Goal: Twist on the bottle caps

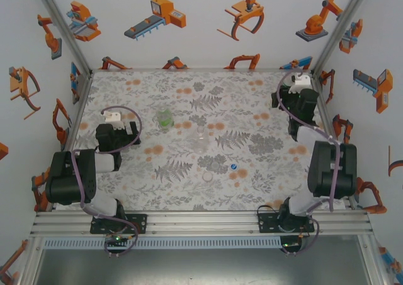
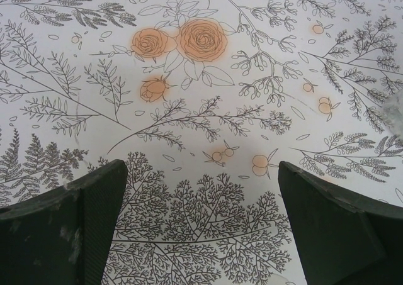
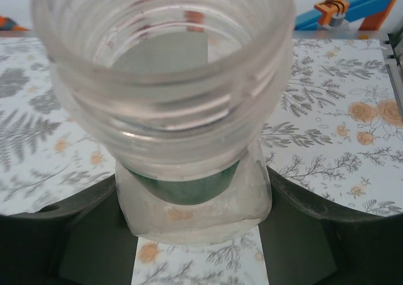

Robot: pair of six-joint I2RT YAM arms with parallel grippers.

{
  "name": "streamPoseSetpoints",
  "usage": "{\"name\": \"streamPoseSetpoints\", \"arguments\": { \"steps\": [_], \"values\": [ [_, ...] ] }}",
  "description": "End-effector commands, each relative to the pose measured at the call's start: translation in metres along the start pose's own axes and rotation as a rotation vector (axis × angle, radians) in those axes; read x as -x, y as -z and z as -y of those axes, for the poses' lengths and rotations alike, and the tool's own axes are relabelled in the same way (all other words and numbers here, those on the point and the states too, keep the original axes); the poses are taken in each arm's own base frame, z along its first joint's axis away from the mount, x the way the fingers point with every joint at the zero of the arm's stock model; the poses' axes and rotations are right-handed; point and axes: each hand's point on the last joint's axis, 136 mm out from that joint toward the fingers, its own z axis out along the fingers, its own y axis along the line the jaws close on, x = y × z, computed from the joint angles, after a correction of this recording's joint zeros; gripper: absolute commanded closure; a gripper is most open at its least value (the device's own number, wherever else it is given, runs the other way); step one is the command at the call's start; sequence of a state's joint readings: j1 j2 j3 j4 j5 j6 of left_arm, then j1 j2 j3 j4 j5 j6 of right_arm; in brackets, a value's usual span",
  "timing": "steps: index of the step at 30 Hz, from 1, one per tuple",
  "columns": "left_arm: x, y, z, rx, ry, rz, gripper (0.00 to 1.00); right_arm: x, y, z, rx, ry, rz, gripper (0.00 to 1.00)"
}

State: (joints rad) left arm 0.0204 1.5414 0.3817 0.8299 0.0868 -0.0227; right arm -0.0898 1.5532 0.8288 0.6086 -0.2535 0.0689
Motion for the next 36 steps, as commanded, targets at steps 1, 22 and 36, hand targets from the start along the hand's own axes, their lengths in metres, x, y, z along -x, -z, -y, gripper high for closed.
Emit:
{"name": "streamPoseSetpoints", "arguments": {
  "steps": [1, 22, 36],
  "values": [
    [0.023, 0.002, -0.001, 0.001, 0.013, 0.036, 0.03, -0.006, 0.023, -0.027, 0.101, 0.006, -0.067, 0.64],
    [0.166, 0.086, 0.044, -0.061, 0.055, 0.198, 0.02, 0.051, 0.130, -0.170, 0.616, 0.039, -0.084, 0.64],
    [0.221, 0.195, 0.217, -0.795, -0.027, 0.244, 0.03, 0.101, 0.214, -0.232, 0.993, 0.030, 0.052, 0.68]
  ]
}}
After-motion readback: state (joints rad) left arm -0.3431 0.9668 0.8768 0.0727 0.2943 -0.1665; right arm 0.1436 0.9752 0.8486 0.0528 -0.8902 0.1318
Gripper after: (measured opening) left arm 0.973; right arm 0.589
